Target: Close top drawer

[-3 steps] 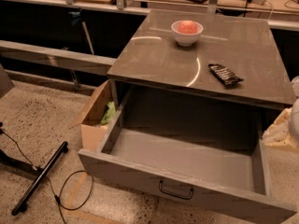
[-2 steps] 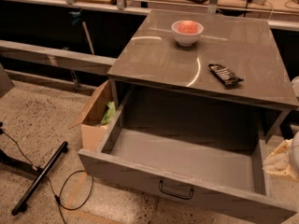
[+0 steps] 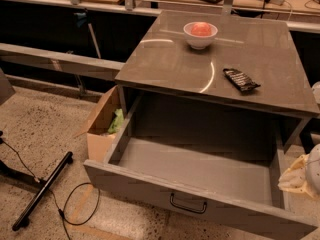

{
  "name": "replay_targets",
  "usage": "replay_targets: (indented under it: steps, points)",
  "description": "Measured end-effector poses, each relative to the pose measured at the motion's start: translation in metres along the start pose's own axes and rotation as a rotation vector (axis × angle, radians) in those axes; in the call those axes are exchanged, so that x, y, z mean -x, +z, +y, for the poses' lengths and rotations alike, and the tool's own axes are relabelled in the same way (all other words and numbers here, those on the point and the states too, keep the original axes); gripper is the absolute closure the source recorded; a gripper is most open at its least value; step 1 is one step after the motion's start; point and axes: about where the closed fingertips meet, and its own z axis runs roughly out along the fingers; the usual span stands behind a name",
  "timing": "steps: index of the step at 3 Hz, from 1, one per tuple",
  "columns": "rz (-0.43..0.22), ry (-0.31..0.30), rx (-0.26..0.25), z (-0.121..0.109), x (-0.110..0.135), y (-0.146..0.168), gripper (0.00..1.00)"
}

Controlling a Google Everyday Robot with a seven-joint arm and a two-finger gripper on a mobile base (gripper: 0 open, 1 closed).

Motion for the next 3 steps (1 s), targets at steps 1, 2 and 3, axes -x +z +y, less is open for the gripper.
replay_targets:
  steps: [1, 2, 3]
  points:
    - [0.009, 0.012, 0.002, 0.014, -0.01, 0.014, 1.0]
    - [-0.002, 0.008, -0.001, 0.03, -0.017, 0.023, 1.0]
    - [-0.01, -0.002, 0.025, 0.051, -0.021, 0.032, 1.0]
